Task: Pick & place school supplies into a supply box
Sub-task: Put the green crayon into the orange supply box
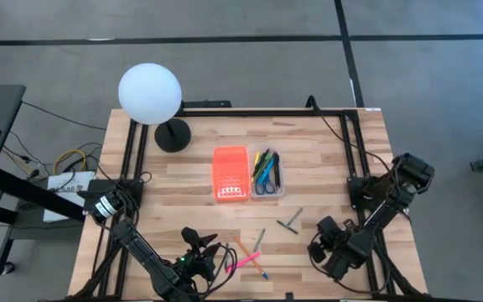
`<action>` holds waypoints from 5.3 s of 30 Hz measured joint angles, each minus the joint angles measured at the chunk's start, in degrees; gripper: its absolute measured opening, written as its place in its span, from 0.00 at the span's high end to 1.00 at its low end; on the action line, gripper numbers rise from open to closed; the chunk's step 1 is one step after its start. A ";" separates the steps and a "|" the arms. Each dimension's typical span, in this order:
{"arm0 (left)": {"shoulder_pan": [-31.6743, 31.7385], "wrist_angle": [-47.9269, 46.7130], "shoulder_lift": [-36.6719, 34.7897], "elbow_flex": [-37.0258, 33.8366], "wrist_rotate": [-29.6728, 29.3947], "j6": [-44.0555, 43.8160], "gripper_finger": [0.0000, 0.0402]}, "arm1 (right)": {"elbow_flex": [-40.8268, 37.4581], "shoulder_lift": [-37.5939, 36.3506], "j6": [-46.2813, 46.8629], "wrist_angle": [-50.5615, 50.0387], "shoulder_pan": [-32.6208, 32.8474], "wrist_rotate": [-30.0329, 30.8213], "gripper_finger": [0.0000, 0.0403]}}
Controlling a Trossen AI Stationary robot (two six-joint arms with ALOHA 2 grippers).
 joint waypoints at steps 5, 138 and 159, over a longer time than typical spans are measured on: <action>0.00 0.02 0.00 0.00 0.00 -0.28 0.62 | 0.82 0.17 -2.33 -1.18 0.46 2.99 1.00; 17.14 11.23 0.46 5.38 52.93 -15.61 0.58 | 3.06 -12.63 -57.86 -6.21 5.77 63.05 0.70; 18.12 8.52 3.98 5.73 65.72 -17.09 0.58 | 3.10 -12.63 -57.88 -6.02 5.79 62.83 0.70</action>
